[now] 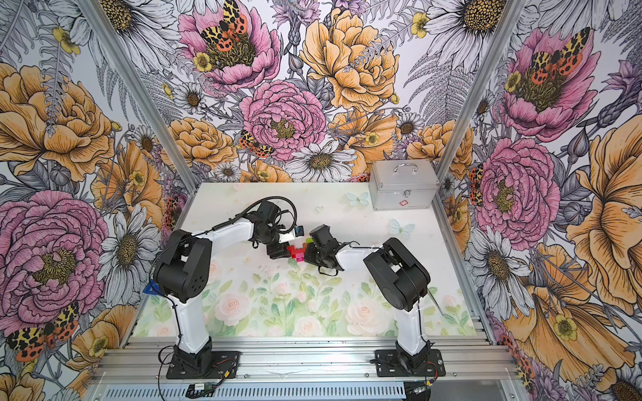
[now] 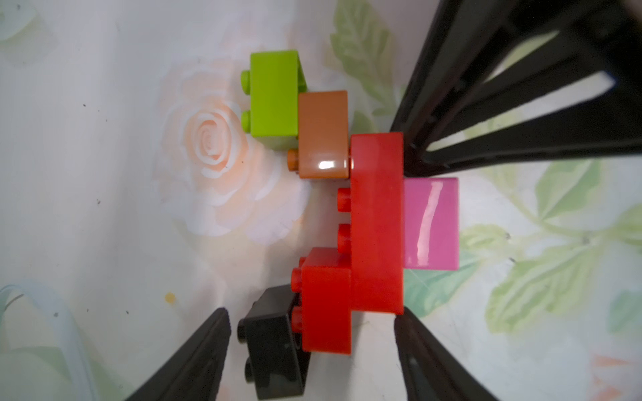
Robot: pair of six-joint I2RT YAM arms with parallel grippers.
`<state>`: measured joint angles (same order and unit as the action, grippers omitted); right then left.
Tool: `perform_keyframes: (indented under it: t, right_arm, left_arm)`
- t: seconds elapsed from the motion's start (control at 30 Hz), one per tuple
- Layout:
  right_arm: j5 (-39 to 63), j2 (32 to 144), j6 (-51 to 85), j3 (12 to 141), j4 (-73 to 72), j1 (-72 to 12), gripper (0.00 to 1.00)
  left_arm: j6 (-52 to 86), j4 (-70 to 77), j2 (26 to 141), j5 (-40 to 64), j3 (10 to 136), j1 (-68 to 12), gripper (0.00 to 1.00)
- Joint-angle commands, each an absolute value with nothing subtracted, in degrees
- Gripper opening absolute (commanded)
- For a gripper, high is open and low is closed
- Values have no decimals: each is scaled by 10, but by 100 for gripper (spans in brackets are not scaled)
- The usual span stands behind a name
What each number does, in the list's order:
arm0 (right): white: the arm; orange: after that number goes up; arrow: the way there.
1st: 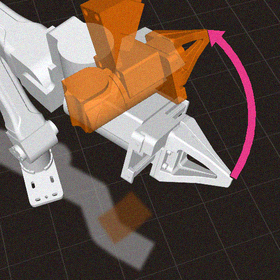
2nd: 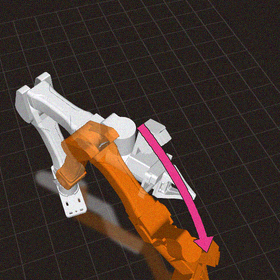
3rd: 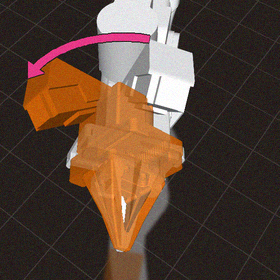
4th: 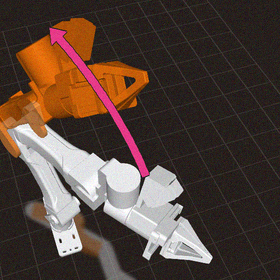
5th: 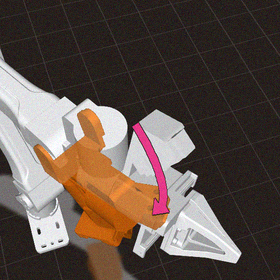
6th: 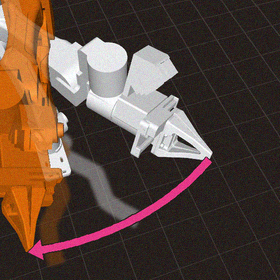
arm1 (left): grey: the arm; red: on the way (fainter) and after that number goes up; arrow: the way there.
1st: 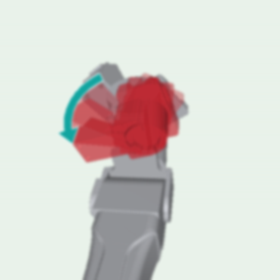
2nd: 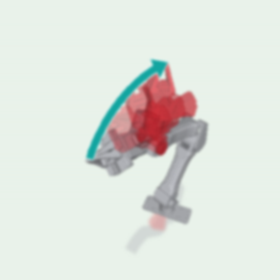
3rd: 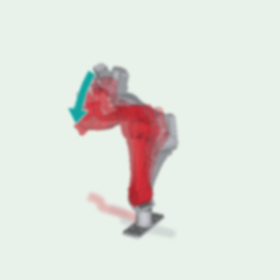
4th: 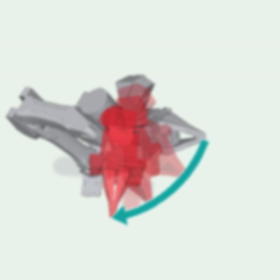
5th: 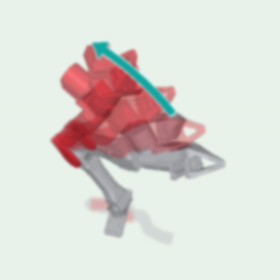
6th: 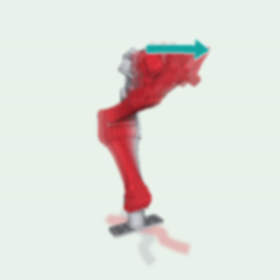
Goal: Assemble the letter v with lego
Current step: Assemble the lego brick with the lego brick.
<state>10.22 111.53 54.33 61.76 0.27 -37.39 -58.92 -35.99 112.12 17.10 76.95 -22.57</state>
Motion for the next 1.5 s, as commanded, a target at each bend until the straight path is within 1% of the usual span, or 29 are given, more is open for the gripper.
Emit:
perform_keyframes:
  t: [0.0, 0.2, 0.57, 0.63, 0.87, 1.3, 1.47]
  right_arm:
    - [112, 1129, 527, 631, 10, -369, 19]
    - [118, 1132, 525, 635, 11, -368, 19]
    - [120, 1132, 520, 637, 14, -362, 19]
    - [120, 1132, 520, 637, 14, -361, 19]
    - [120, 1133, 523, 637, 14, -361, 19]
    - [119, 1135, 525, 640, 14, -361, 19]
    - [121, 1136, 520, 641, 14, -361, 19]
  left_arm:
    - [-593, -368, 1132, 195, 786, -220, 76]
    - [-595, -373, 1142, 195, 788, -220, 72]
    - [-598, -381, 1144, 183, 793, -217, 72]
    - [-597, -383, 1145, 182, 795, -216, 68]
    - [-592, -384, 1151, 175, 800, -217, 67]
    - [-581, -386, 1167, 155, 813, -221, 62]
    - [-586, -386, 1168, 159, 812, -221, 62]
